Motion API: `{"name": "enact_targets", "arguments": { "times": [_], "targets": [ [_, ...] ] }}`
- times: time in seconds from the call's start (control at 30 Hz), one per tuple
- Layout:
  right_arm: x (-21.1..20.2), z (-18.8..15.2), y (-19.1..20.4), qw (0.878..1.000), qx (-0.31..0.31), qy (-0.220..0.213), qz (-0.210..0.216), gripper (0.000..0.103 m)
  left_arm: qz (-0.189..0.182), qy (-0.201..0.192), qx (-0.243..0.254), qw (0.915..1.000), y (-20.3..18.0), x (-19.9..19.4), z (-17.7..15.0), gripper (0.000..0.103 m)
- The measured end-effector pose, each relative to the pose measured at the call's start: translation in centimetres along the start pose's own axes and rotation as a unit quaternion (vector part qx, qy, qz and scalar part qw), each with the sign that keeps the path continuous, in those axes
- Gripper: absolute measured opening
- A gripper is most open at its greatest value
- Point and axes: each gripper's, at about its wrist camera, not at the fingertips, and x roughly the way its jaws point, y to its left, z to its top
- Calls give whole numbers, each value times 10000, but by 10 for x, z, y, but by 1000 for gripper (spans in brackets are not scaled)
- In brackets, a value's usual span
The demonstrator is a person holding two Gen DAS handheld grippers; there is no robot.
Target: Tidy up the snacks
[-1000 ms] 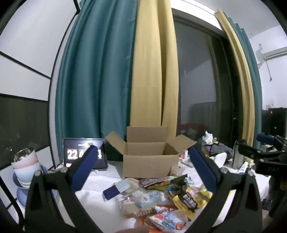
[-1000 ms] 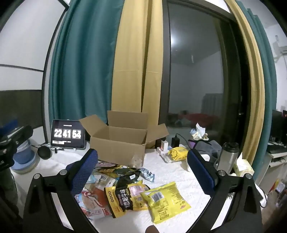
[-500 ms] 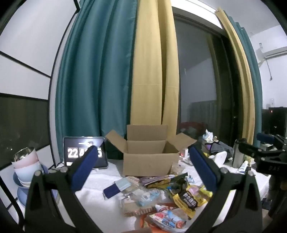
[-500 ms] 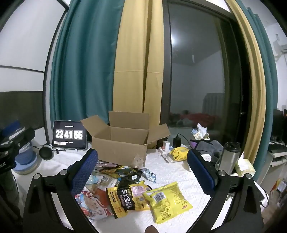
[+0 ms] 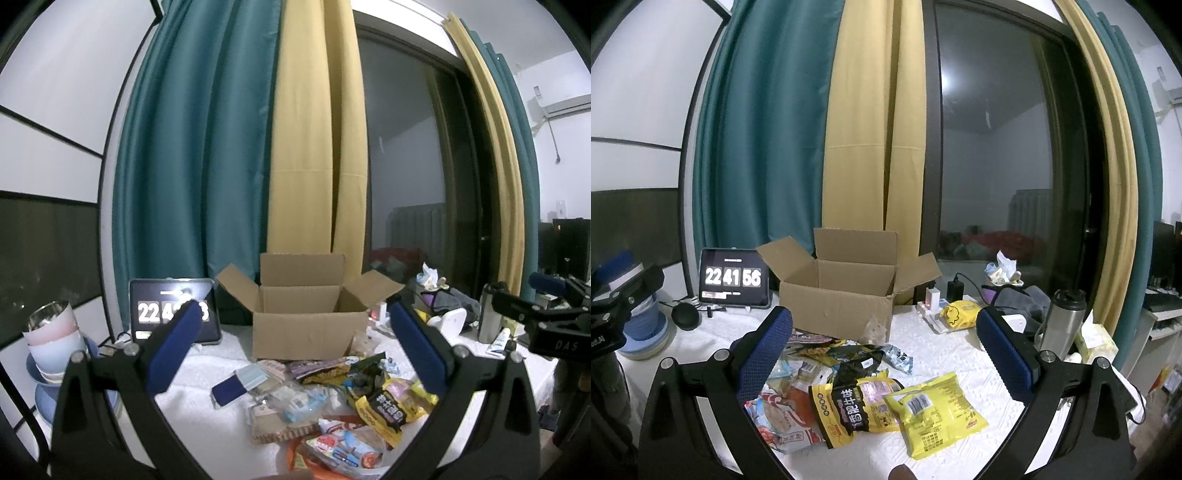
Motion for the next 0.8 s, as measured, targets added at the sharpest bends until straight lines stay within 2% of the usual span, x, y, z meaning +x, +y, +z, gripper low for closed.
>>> {"name": "enact_targets", "arguments": {
  "times": [0.8],
  "targets": [
    [0,0,0,10000,24,5,6,102,-23,17,12,10000,1,-1,0,103]
  ]
}}
